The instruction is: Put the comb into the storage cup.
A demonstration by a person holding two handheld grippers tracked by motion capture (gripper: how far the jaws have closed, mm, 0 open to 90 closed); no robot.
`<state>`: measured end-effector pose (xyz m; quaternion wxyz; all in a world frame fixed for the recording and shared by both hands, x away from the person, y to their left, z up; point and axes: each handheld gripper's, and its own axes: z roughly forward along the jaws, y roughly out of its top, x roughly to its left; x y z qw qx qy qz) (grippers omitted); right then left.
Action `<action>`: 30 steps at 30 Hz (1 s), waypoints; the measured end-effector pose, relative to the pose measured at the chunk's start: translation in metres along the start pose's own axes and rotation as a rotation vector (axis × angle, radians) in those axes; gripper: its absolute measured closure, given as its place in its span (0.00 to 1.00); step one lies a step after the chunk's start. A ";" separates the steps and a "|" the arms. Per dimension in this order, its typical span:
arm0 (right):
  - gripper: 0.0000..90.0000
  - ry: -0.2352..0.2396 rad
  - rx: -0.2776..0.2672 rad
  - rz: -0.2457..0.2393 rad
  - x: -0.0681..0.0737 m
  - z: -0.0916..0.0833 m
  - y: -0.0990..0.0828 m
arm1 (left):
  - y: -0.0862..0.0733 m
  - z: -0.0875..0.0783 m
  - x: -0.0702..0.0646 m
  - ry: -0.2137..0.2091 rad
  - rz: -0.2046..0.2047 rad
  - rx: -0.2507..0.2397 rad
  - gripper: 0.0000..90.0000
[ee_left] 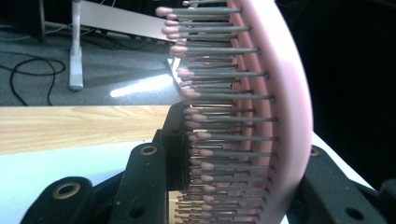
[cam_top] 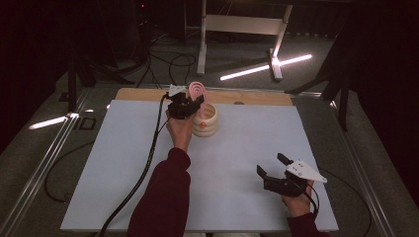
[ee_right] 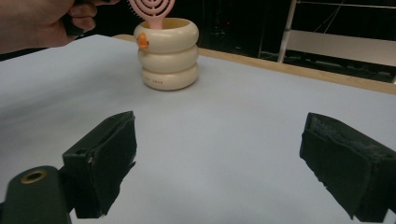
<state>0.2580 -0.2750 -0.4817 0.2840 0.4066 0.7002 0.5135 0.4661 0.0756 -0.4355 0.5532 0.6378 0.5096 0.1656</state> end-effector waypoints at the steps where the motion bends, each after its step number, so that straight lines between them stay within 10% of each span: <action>1: 0.12 0.002 -0.002 -0.003 0.000 0.000 0.000 | 0.000 -0.001 0.002 -0.004 -0.009 -0.002 0.71; 30: 0.12 0.004 -0.001 -0.006 0.002 0.001 0.000 | 0.002 -0.005 0.013 0.074 0.028 0.057 0.47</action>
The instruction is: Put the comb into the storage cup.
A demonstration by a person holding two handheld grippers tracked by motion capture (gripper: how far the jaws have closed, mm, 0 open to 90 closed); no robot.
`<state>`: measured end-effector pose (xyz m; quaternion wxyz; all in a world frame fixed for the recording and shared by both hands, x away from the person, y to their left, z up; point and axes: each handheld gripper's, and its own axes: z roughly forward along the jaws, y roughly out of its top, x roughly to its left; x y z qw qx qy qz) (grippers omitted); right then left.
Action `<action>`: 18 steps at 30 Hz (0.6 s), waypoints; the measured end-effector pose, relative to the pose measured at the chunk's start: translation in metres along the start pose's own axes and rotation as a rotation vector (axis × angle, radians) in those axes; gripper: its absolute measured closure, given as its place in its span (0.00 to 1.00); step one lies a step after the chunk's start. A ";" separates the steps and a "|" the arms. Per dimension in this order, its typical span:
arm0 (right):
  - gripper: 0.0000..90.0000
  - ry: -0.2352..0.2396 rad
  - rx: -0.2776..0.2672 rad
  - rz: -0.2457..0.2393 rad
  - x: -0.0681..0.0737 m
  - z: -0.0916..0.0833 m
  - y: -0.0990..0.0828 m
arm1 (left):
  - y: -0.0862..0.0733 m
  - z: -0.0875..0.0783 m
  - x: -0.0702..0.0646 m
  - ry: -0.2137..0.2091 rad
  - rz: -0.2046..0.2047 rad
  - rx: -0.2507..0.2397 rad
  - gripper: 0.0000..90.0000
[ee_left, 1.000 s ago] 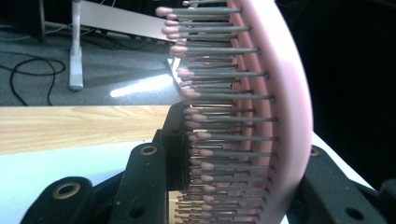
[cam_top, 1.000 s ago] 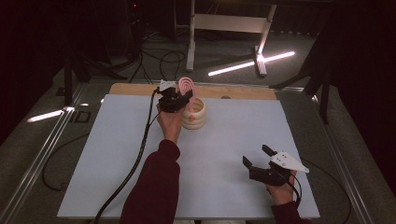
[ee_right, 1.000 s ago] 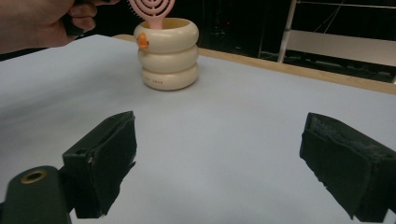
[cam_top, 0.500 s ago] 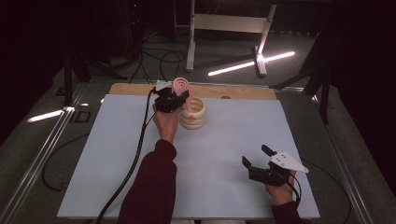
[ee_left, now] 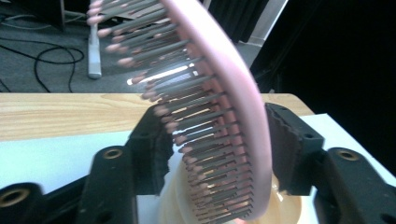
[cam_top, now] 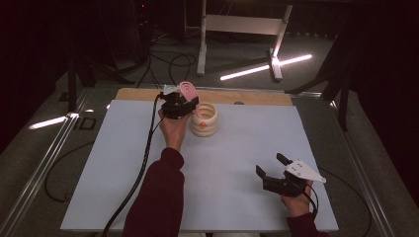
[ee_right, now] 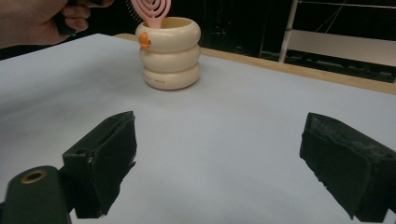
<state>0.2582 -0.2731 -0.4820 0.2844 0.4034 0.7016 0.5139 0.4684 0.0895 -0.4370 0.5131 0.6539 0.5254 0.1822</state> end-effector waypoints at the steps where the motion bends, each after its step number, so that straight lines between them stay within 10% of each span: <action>1: 0.12 0.000 0.000 0.000 0.000 0.000 0.000 | 0.000 0.000 0.000 0.000 0.000 0.000 0.46; 18: 0.12 -0.001 0.005 -0.003 0.000 0.001 0.000 | 0.001 -0.003 -0.003 0.086 0.071 0.015 0.23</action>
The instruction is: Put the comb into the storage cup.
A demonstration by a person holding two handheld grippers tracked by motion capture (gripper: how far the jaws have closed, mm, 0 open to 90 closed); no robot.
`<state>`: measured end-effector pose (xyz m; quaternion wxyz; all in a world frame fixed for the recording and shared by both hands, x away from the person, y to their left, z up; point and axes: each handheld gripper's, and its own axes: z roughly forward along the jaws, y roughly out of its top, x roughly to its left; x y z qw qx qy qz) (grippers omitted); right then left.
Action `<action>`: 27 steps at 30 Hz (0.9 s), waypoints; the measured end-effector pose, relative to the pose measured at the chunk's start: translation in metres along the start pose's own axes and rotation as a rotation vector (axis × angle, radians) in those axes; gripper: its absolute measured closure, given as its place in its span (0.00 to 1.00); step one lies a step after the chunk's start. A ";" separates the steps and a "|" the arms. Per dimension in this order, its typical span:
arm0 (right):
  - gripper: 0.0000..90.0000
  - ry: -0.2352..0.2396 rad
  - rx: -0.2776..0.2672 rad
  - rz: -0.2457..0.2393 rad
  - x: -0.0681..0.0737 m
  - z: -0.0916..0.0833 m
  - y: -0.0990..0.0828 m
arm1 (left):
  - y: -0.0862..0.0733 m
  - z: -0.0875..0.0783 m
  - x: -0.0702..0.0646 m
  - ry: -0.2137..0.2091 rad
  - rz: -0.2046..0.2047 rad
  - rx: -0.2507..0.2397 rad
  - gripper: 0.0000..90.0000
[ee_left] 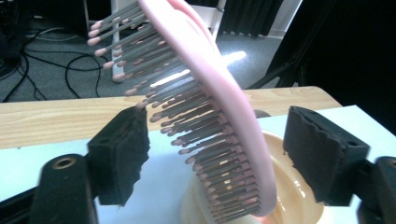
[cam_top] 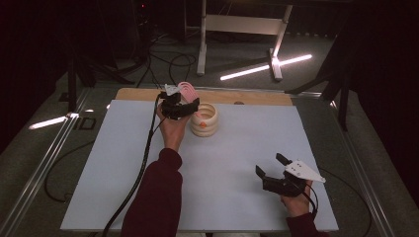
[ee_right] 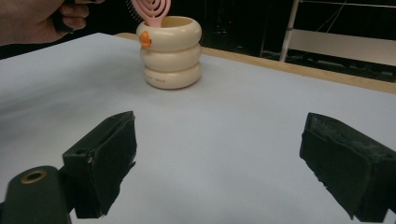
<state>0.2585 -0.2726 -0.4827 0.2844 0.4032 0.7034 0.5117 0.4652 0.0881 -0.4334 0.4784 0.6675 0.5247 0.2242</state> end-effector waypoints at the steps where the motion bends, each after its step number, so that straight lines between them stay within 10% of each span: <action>1: 0.12 0.002 -0.002 0.000 0.000 0.000 0.000 | 0.000 0.000 0.000 0.004 0.005 0.001 0.21; 27: 0.12 0.006 0.000 -0.006 0.002 0.001 0.000 | -0.004 -0.020 0.009 0.036 0.075 0.033 0.04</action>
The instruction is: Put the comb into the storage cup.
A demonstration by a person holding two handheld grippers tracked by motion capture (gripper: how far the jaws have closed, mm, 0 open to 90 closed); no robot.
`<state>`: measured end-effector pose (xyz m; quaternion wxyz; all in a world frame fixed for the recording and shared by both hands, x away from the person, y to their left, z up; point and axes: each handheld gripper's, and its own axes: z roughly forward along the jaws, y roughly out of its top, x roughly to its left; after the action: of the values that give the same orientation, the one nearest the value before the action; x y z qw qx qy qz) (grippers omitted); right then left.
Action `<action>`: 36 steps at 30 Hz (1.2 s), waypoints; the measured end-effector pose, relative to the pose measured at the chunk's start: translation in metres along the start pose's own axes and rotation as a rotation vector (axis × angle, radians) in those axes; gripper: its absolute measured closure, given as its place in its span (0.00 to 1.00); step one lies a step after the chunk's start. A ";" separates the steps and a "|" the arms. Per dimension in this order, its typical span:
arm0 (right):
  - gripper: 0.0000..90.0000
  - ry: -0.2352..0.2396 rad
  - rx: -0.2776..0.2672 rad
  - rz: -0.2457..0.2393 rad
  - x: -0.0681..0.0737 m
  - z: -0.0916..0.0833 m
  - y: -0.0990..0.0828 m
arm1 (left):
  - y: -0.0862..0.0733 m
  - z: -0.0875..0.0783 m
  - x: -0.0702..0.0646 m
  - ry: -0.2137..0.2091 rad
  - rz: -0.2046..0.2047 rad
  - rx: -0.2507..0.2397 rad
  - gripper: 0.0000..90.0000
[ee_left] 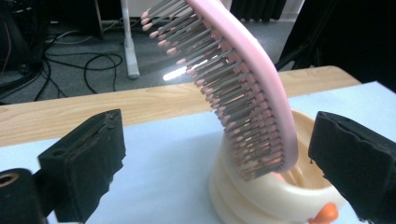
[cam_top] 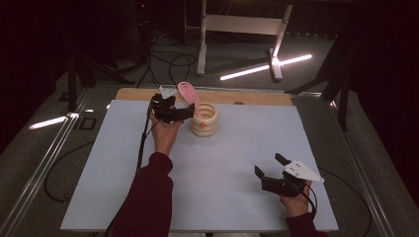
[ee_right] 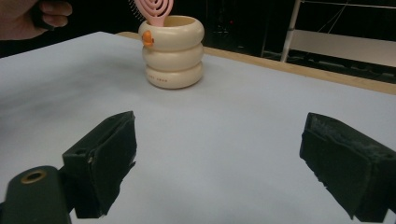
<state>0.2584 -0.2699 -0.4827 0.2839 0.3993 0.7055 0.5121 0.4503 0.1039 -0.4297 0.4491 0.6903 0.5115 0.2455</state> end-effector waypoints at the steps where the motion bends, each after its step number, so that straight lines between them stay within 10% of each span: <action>1: 0.12 -0.001 -0.001 -0.001 0.000 0.000 0.000 | 0.000 -0.003 0.001 -0.004 0.006 0.012 0.04; 22: 0.12 0.002 0.001 -0.008 0.001 0.001 -0.001 | 0.004 -0.040 0.010 -0.049 0.042 0.014 0.00; 36: 0.12 -0.001 0.004 -0.006 0.002 0.001 -0.001 | -0.017 -0.069 0.012 -0.109 0.141 0.049 0.00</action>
<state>0.2583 -0.2679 -0.4836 0.2852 0.3981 0.7074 0.5096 0.3909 0.1423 -0.4135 0.4410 0.7476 0.4421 0.2259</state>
